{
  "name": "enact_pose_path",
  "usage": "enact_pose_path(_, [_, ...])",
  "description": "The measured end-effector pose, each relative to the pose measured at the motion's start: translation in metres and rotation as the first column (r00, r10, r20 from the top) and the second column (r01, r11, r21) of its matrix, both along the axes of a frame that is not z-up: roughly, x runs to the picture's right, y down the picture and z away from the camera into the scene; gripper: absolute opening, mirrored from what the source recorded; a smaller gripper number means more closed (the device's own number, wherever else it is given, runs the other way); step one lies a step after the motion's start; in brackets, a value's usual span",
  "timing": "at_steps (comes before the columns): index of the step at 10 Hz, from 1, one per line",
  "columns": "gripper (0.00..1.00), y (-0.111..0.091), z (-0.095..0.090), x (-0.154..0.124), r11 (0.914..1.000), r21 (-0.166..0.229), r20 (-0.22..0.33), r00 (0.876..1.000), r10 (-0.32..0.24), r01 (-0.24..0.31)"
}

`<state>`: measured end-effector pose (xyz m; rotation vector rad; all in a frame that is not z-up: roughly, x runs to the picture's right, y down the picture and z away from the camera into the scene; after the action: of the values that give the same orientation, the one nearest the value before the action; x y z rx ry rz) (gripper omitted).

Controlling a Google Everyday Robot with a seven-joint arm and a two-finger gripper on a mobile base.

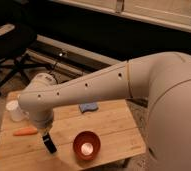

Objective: Knock the eraser over

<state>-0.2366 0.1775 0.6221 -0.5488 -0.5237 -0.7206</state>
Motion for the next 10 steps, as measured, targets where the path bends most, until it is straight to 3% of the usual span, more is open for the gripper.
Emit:
enact_pose_path(1, [0.11, 0.007, -0.005, 0.0, 1.0, -0.002, -0.001, 1.0, 0.0, 0.0])
enact_pose_path(3, [0.0, 0.021, -0.014, 0.002, 0.9996, -0.024, 0.005, 1.0, -0.017, 0.017])
enact_pose_path(6, [0.0, 0.036, -0.021, 0.005, 0.9949, -0.081, 0.031, 0.998, -0.059, 0.061])
enact_pose_path(8, [0.0, 0.045, -0.02, 0.008, 0.9854, -0.135, 0.051, 0.994, -0.098, 0.104])
enact_pose_path(10, [0.0, 0.053, -0.015, 0.015, 0.9686, -0.193, 0.057, 0.987, -0.148, 0.157])
